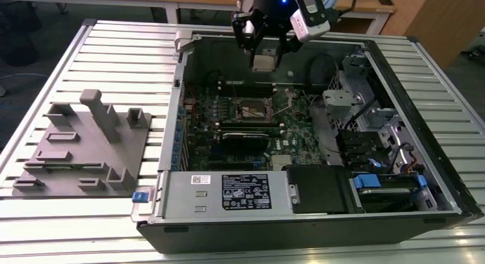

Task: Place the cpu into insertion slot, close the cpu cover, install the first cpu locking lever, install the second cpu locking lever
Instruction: 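Place the cpu into insertion slot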

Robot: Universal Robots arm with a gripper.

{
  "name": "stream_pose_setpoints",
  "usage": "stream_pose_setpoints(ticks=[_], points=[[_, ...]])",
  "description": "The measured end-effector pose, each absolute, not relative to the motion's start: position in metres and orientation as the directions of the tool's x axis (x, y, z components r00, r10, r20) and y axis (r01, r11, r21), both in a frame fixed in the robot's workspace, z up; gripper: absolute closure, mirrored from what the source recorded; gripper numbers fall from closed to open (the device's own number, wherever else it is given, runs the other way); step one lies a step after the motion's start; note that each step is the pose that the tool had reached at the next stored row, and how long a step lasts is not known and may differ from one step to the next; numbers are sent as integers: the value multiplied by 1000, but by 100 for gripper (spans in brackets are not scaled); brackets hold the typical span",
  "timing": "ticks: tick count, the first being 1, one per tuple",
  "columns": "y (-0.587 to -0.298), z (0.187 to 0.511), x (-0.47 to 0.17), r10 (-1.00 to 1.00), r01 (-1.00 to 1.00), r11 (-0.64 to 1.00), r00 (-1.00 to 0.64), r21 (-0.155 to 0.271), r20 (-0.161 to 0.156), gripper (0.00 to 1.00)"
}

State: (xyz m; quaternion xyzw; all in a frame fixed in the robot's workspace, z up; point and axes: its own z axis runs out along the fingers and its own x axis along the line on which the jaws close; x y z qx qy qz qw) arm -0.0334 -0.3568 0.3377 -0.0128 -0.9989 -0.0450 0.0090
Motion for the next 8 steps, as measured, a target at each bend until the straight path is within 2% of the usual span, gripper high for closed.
stream_pose_setpoints(ticks=[8], points=[[-357,329,-33,25,26,996,-1000,89,19,46]])
